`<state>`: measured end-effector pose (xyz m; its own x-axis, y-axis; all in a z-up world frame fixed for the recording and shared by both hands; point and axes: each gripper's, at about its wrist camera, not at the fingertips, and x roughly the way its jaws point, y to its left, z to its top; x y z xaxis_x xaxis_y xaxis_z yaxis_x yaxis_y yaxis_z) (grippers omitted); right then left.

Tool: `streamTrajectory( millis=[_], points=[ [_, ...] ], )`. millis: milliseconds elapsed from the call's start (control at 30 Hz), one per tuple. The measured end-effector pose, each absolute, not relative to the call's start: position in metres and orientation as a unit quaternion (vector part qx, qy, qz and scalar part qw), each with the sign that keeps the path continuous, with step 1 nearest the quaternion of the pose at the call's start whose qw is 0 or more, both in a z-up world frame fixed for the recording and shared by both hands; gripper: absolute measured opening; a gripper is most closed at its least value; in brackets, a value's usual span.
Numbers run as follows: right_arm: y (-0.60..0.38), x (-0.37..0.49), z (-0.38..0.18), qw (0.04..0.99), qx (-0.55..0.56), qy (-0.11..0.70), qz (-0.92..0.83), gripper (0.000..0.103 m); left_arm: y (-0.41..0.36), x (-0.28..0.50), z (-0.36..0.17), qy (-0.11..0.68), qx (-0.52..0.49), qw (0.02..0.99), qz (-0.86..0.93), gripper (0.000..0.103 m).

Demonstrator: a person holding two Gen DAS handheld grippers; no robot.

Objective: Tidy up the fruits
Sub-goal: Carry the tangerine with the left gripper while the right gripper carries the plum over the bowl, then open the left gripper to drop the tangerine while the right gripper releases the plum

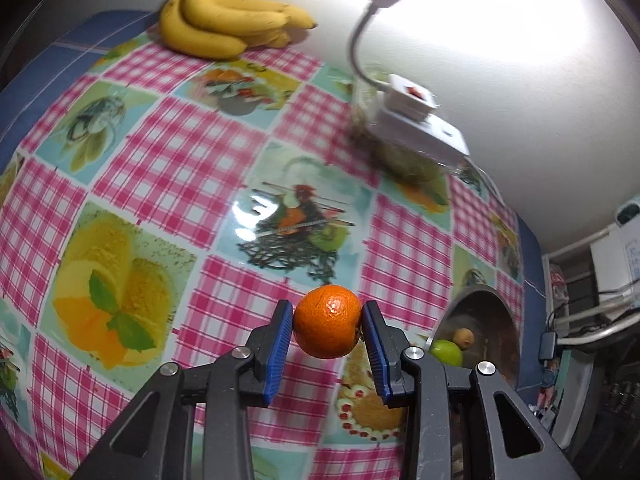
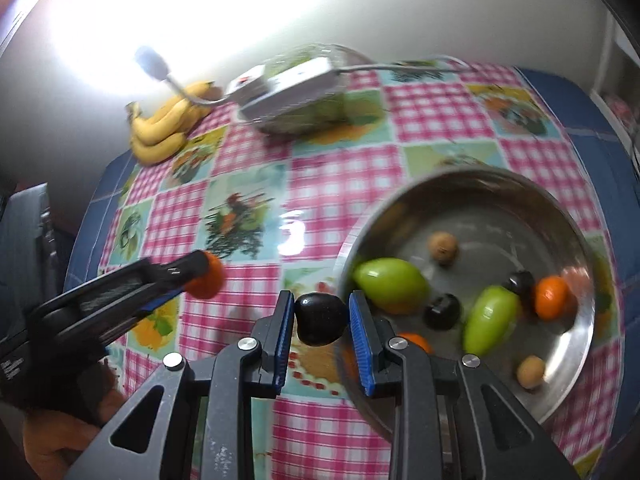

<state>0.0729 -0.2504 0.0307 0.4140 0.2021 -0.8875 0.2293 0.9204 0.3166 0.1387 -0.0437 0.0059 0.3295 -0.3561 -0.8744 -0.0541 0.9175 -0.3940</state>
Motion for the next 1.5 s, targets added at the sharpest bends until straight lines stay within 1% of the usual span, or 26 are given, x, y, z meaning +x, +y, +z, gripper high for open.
streamTrajectory(
  millis=[467,567,867,1167,1500],
  points=[
    [-0.343,0.017,0.020,0.786,0.250,0.548,-0.139,0.029,-0.129,0.105,0.028,0.568,-0.103,0.795,-0.188,0.038],
    [-0.345,0.010,0.014,0.779,0.253,0.556,-0.141,0.029,-0.148,0.094,0.027,0.571,-0.080,0.791,-0.206,0.038],
    [-0.334,-0.007,0.002,0.767,0.247,0.579,-0.127,0.030,-0.183,0.069,0.016,0.593,-0.054,0.767,-0.238,0.038],
    [-0.337,-0.013,-0.015,0.750,0.251,0.599,-0.127,0.030,-0.198,0.056,-0.005,0.626,-0.037,0.738,-0.249,0.038],
    [-0.335,-0.011,-0.018,0.752,0.240,0.601,-0.123,0.030,-0.200,0.050,-0.012,0.640,-0.054,0.724,-0.252,0.038]
  ],
)
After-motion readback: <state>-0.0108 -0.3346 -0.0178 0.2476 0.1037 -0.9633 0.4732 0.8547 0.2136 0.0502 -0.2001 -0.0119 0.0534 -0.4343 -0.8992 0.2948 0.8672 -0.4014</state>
